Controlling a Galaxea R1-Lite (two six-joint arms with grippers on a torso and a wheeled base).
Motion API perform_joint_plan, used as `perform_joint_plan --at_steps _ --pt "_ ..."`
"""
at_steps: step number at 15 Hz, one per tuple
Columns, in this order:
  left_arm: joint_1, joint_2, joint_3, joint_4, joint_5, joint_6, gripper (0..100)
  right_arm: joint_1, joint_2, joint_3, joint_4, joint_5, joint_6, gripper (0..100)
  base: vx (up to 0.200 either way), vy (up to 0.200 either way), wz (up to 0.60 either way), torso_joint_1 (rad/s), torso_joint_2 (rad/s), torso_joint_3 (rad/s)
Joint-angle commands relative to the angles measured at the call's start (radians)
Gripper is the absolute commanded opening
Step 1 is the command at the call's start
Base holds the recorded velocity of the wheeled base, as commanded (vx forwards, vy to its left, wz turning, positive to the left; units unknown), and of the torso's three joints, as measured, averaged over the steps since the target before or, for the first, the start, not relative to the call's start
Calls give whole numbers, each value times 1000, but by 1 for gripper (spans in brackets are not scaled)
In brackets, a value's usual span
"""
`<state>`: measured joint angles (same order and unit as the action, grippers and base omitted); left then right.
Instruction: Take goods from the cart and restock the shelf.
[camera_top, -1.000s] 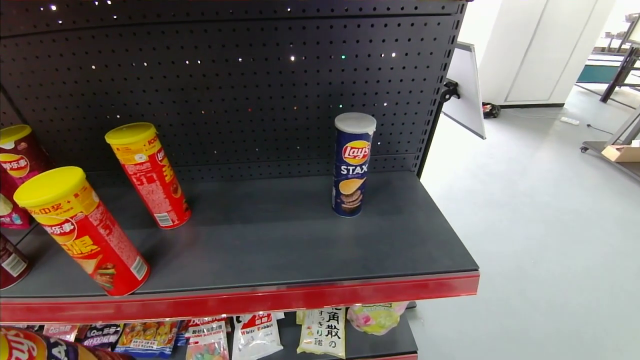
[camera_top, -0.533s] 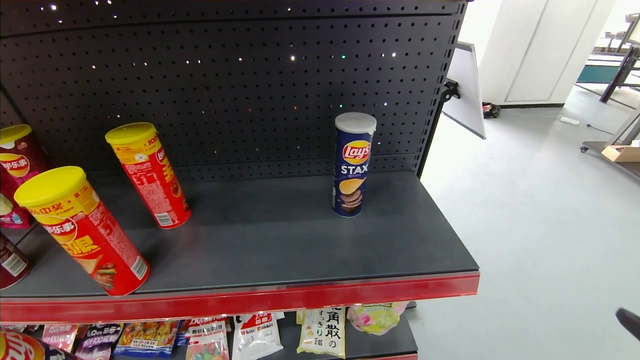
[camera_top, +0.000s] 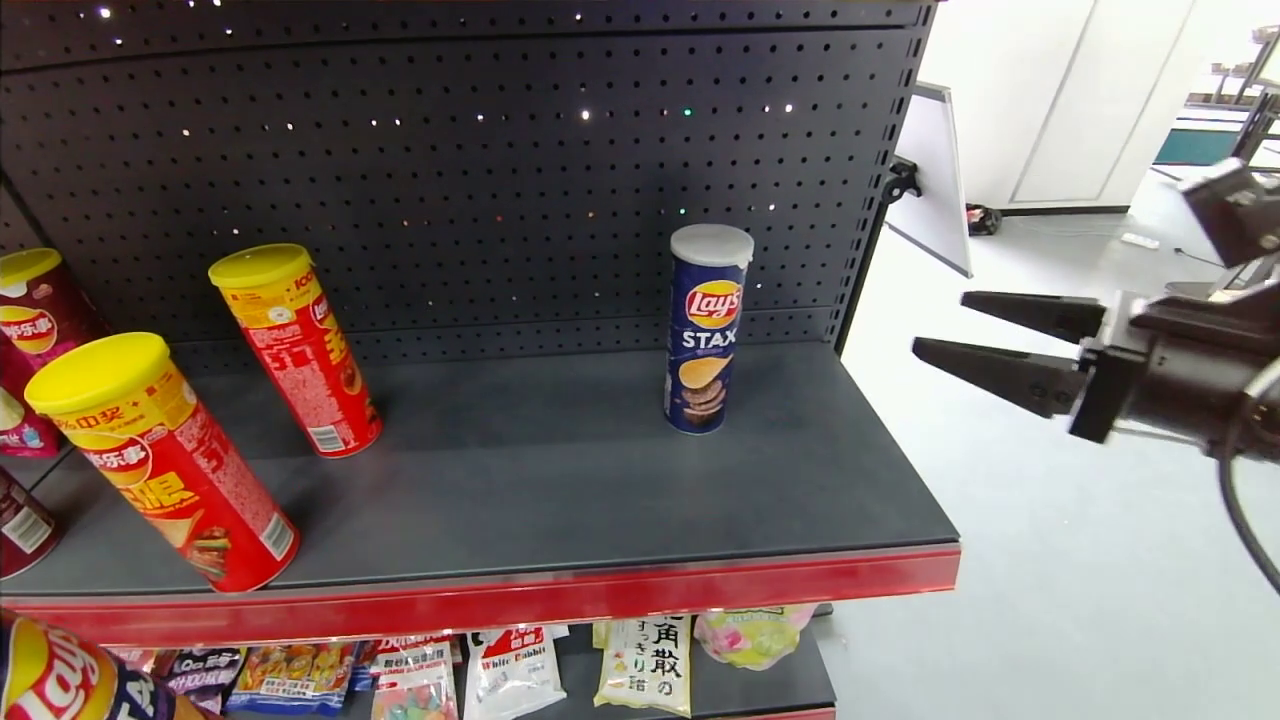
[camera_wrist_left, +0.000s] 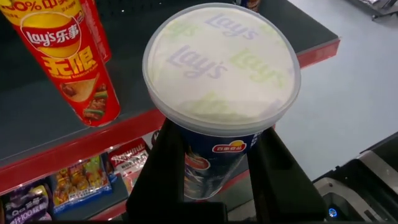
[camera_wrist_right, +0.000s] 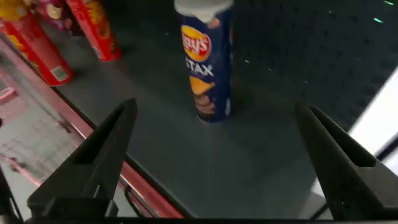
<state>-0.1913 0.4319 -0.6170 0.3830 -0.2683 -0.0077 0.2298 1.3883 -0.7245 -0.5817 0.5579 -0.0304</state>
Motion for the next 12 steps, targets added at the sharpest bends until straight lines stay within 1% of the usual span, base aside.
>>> perform_joint_plan --at_steps 1,2,4,6,7,10,12 --pt "0 30 -17 -1 0 -2 0 59 206 -104 -18 65 -3 100 0 0 0 0 0 0" --pt "0 31 -26 1 -2 -2 0 86 230 -102 -20 96 -9 100 0 0 0 0 0 0" --pt "0 36 -41 2 -6 -3 0 97 298 -128 -40 135 -32 100 0 0 0 0 0 0" --pt "0 41 -36 2 -19 -3 0 100 368 -162 -79 183 -97 100 0 0 0 0 0 0" --pt "0 44 -36 2 -19 -2 0 117 403 -196 -83 206 -111 100 0 0 0 0 0 0" --pt "0 51 -36 1 -17 0 0 146 471 -262 -83 208 -114 100 0 0 0 0 0 0" --pt "0 59 -36 1 -17 0 0 149 518 -319 -83 206 -112 100 0 0 0 0 0 0"
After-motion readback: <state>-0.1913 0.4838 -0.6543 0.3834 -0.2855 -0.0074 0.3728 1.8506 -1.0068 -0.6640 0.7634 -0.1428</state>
